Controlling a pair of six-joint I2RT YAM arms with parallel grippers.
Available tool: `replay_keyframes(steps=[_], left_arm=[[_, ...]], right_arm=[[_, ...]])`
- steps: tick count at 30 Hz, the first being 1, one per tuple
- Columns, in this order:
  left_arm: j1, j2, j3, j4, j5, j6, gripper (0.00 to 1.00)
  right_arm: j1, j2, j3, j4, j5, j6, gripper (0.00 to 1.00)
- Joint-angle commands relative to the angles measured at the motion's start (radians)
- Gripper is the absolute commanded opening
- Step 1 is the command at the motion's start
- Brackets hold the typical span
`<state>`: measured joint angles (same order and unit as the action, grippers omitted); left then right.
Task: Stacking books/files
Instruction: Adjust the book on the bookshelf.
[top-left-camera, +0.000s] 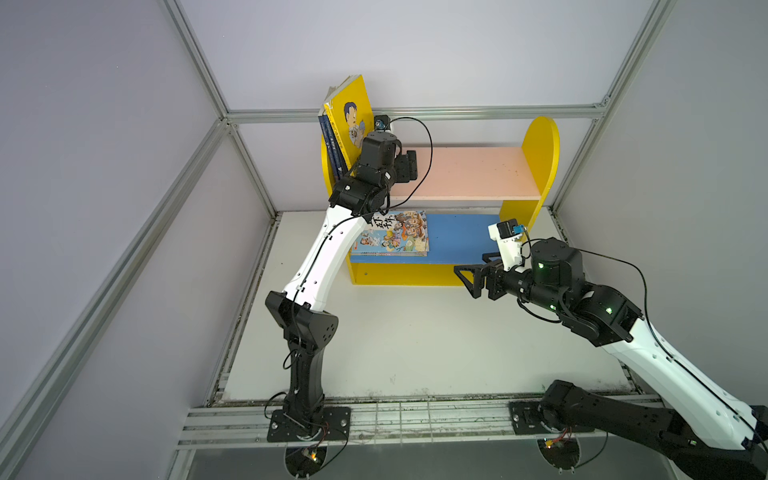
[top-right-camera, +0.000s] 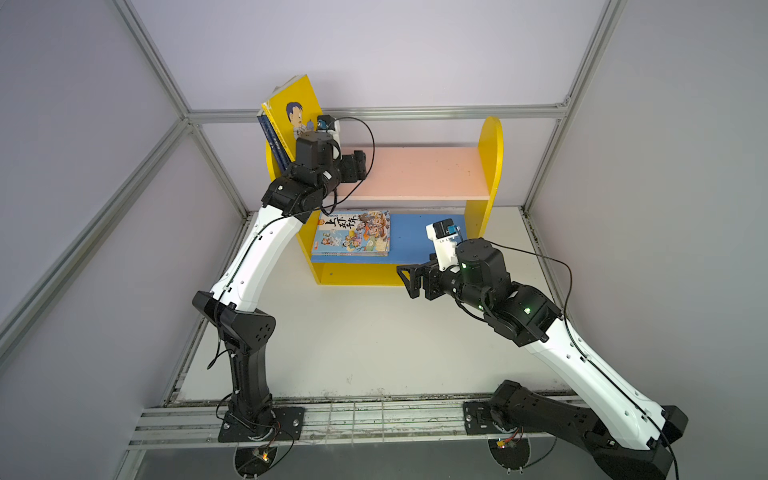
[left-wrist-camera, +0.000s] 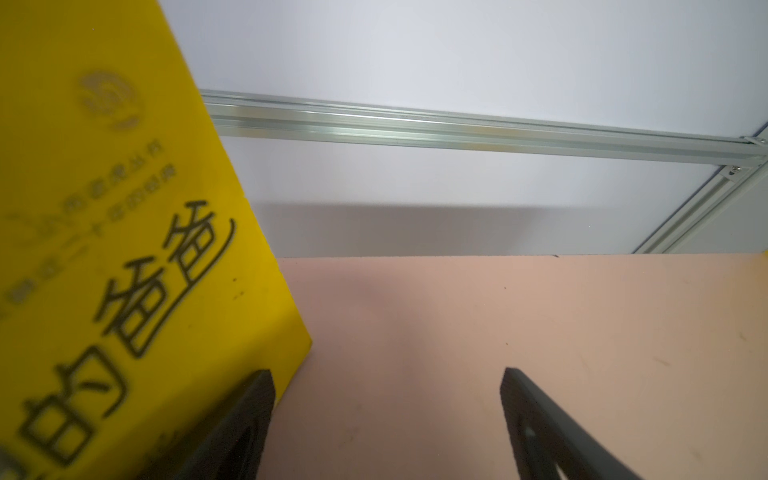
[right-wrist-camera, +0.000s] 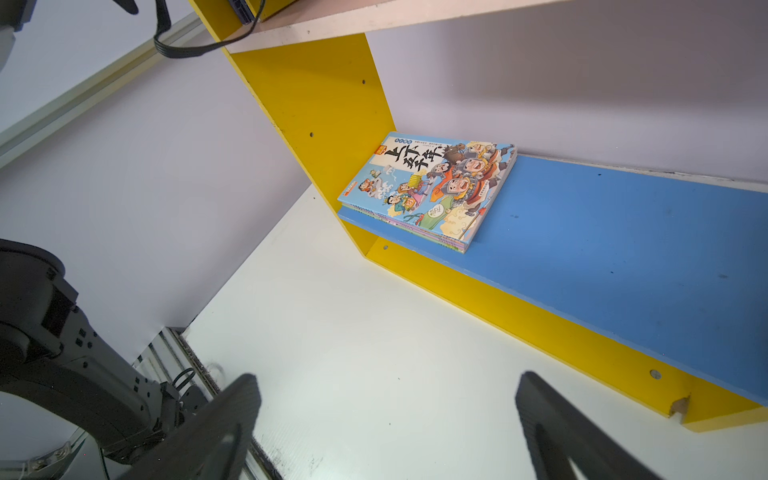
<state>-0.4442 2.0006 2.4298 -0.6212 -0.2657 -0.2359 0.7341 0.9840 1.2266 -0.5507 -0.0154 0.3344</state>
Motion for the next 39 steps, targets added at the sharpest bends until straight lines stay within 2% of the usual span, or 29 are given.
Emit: replay_keyframes(steps=[1, 7, 12, 25, 34, 39], left_arm=[[0.001, 0.020, 0.020, 0.064, -0.021, -0.008, 0.90], [0.001, 0.071, 0.040, 0.125, 0.042, -0.055, 0.90], [0.002, 0.097, 0.054, 0.136, 0.033, -0.086, 0.90], [0.070, 0.191, 0.153, 0.173, 0.095, -0.175, 0.90], [0.067, 0.167, 0.137, 0.173, 0.124, -0.167, 0.89], [0.052, 0.115, 0.090, 0.154, 0.100, -0.144, 0.89]], right_arm=[[0.000, -0.001, 0.009, 0.011, 0.002, -0.001, 1.00], [0.000, -0.007, 0.004, 0.012, 0.003, 0.000, 1.00], [0.000, -0.020, 0.006, -0.001, 0.009, -0.006, 1.00], [0.001, -0.037, 0.005, -0.019, 0.017, -0.001, 1.00], [0.001, -0.041, 0.000, -0.020, 0.020, 0.005, 1.00], [0.001, -0.045, -0.005, -0.018, 0.023, 0.005, 1.00]])
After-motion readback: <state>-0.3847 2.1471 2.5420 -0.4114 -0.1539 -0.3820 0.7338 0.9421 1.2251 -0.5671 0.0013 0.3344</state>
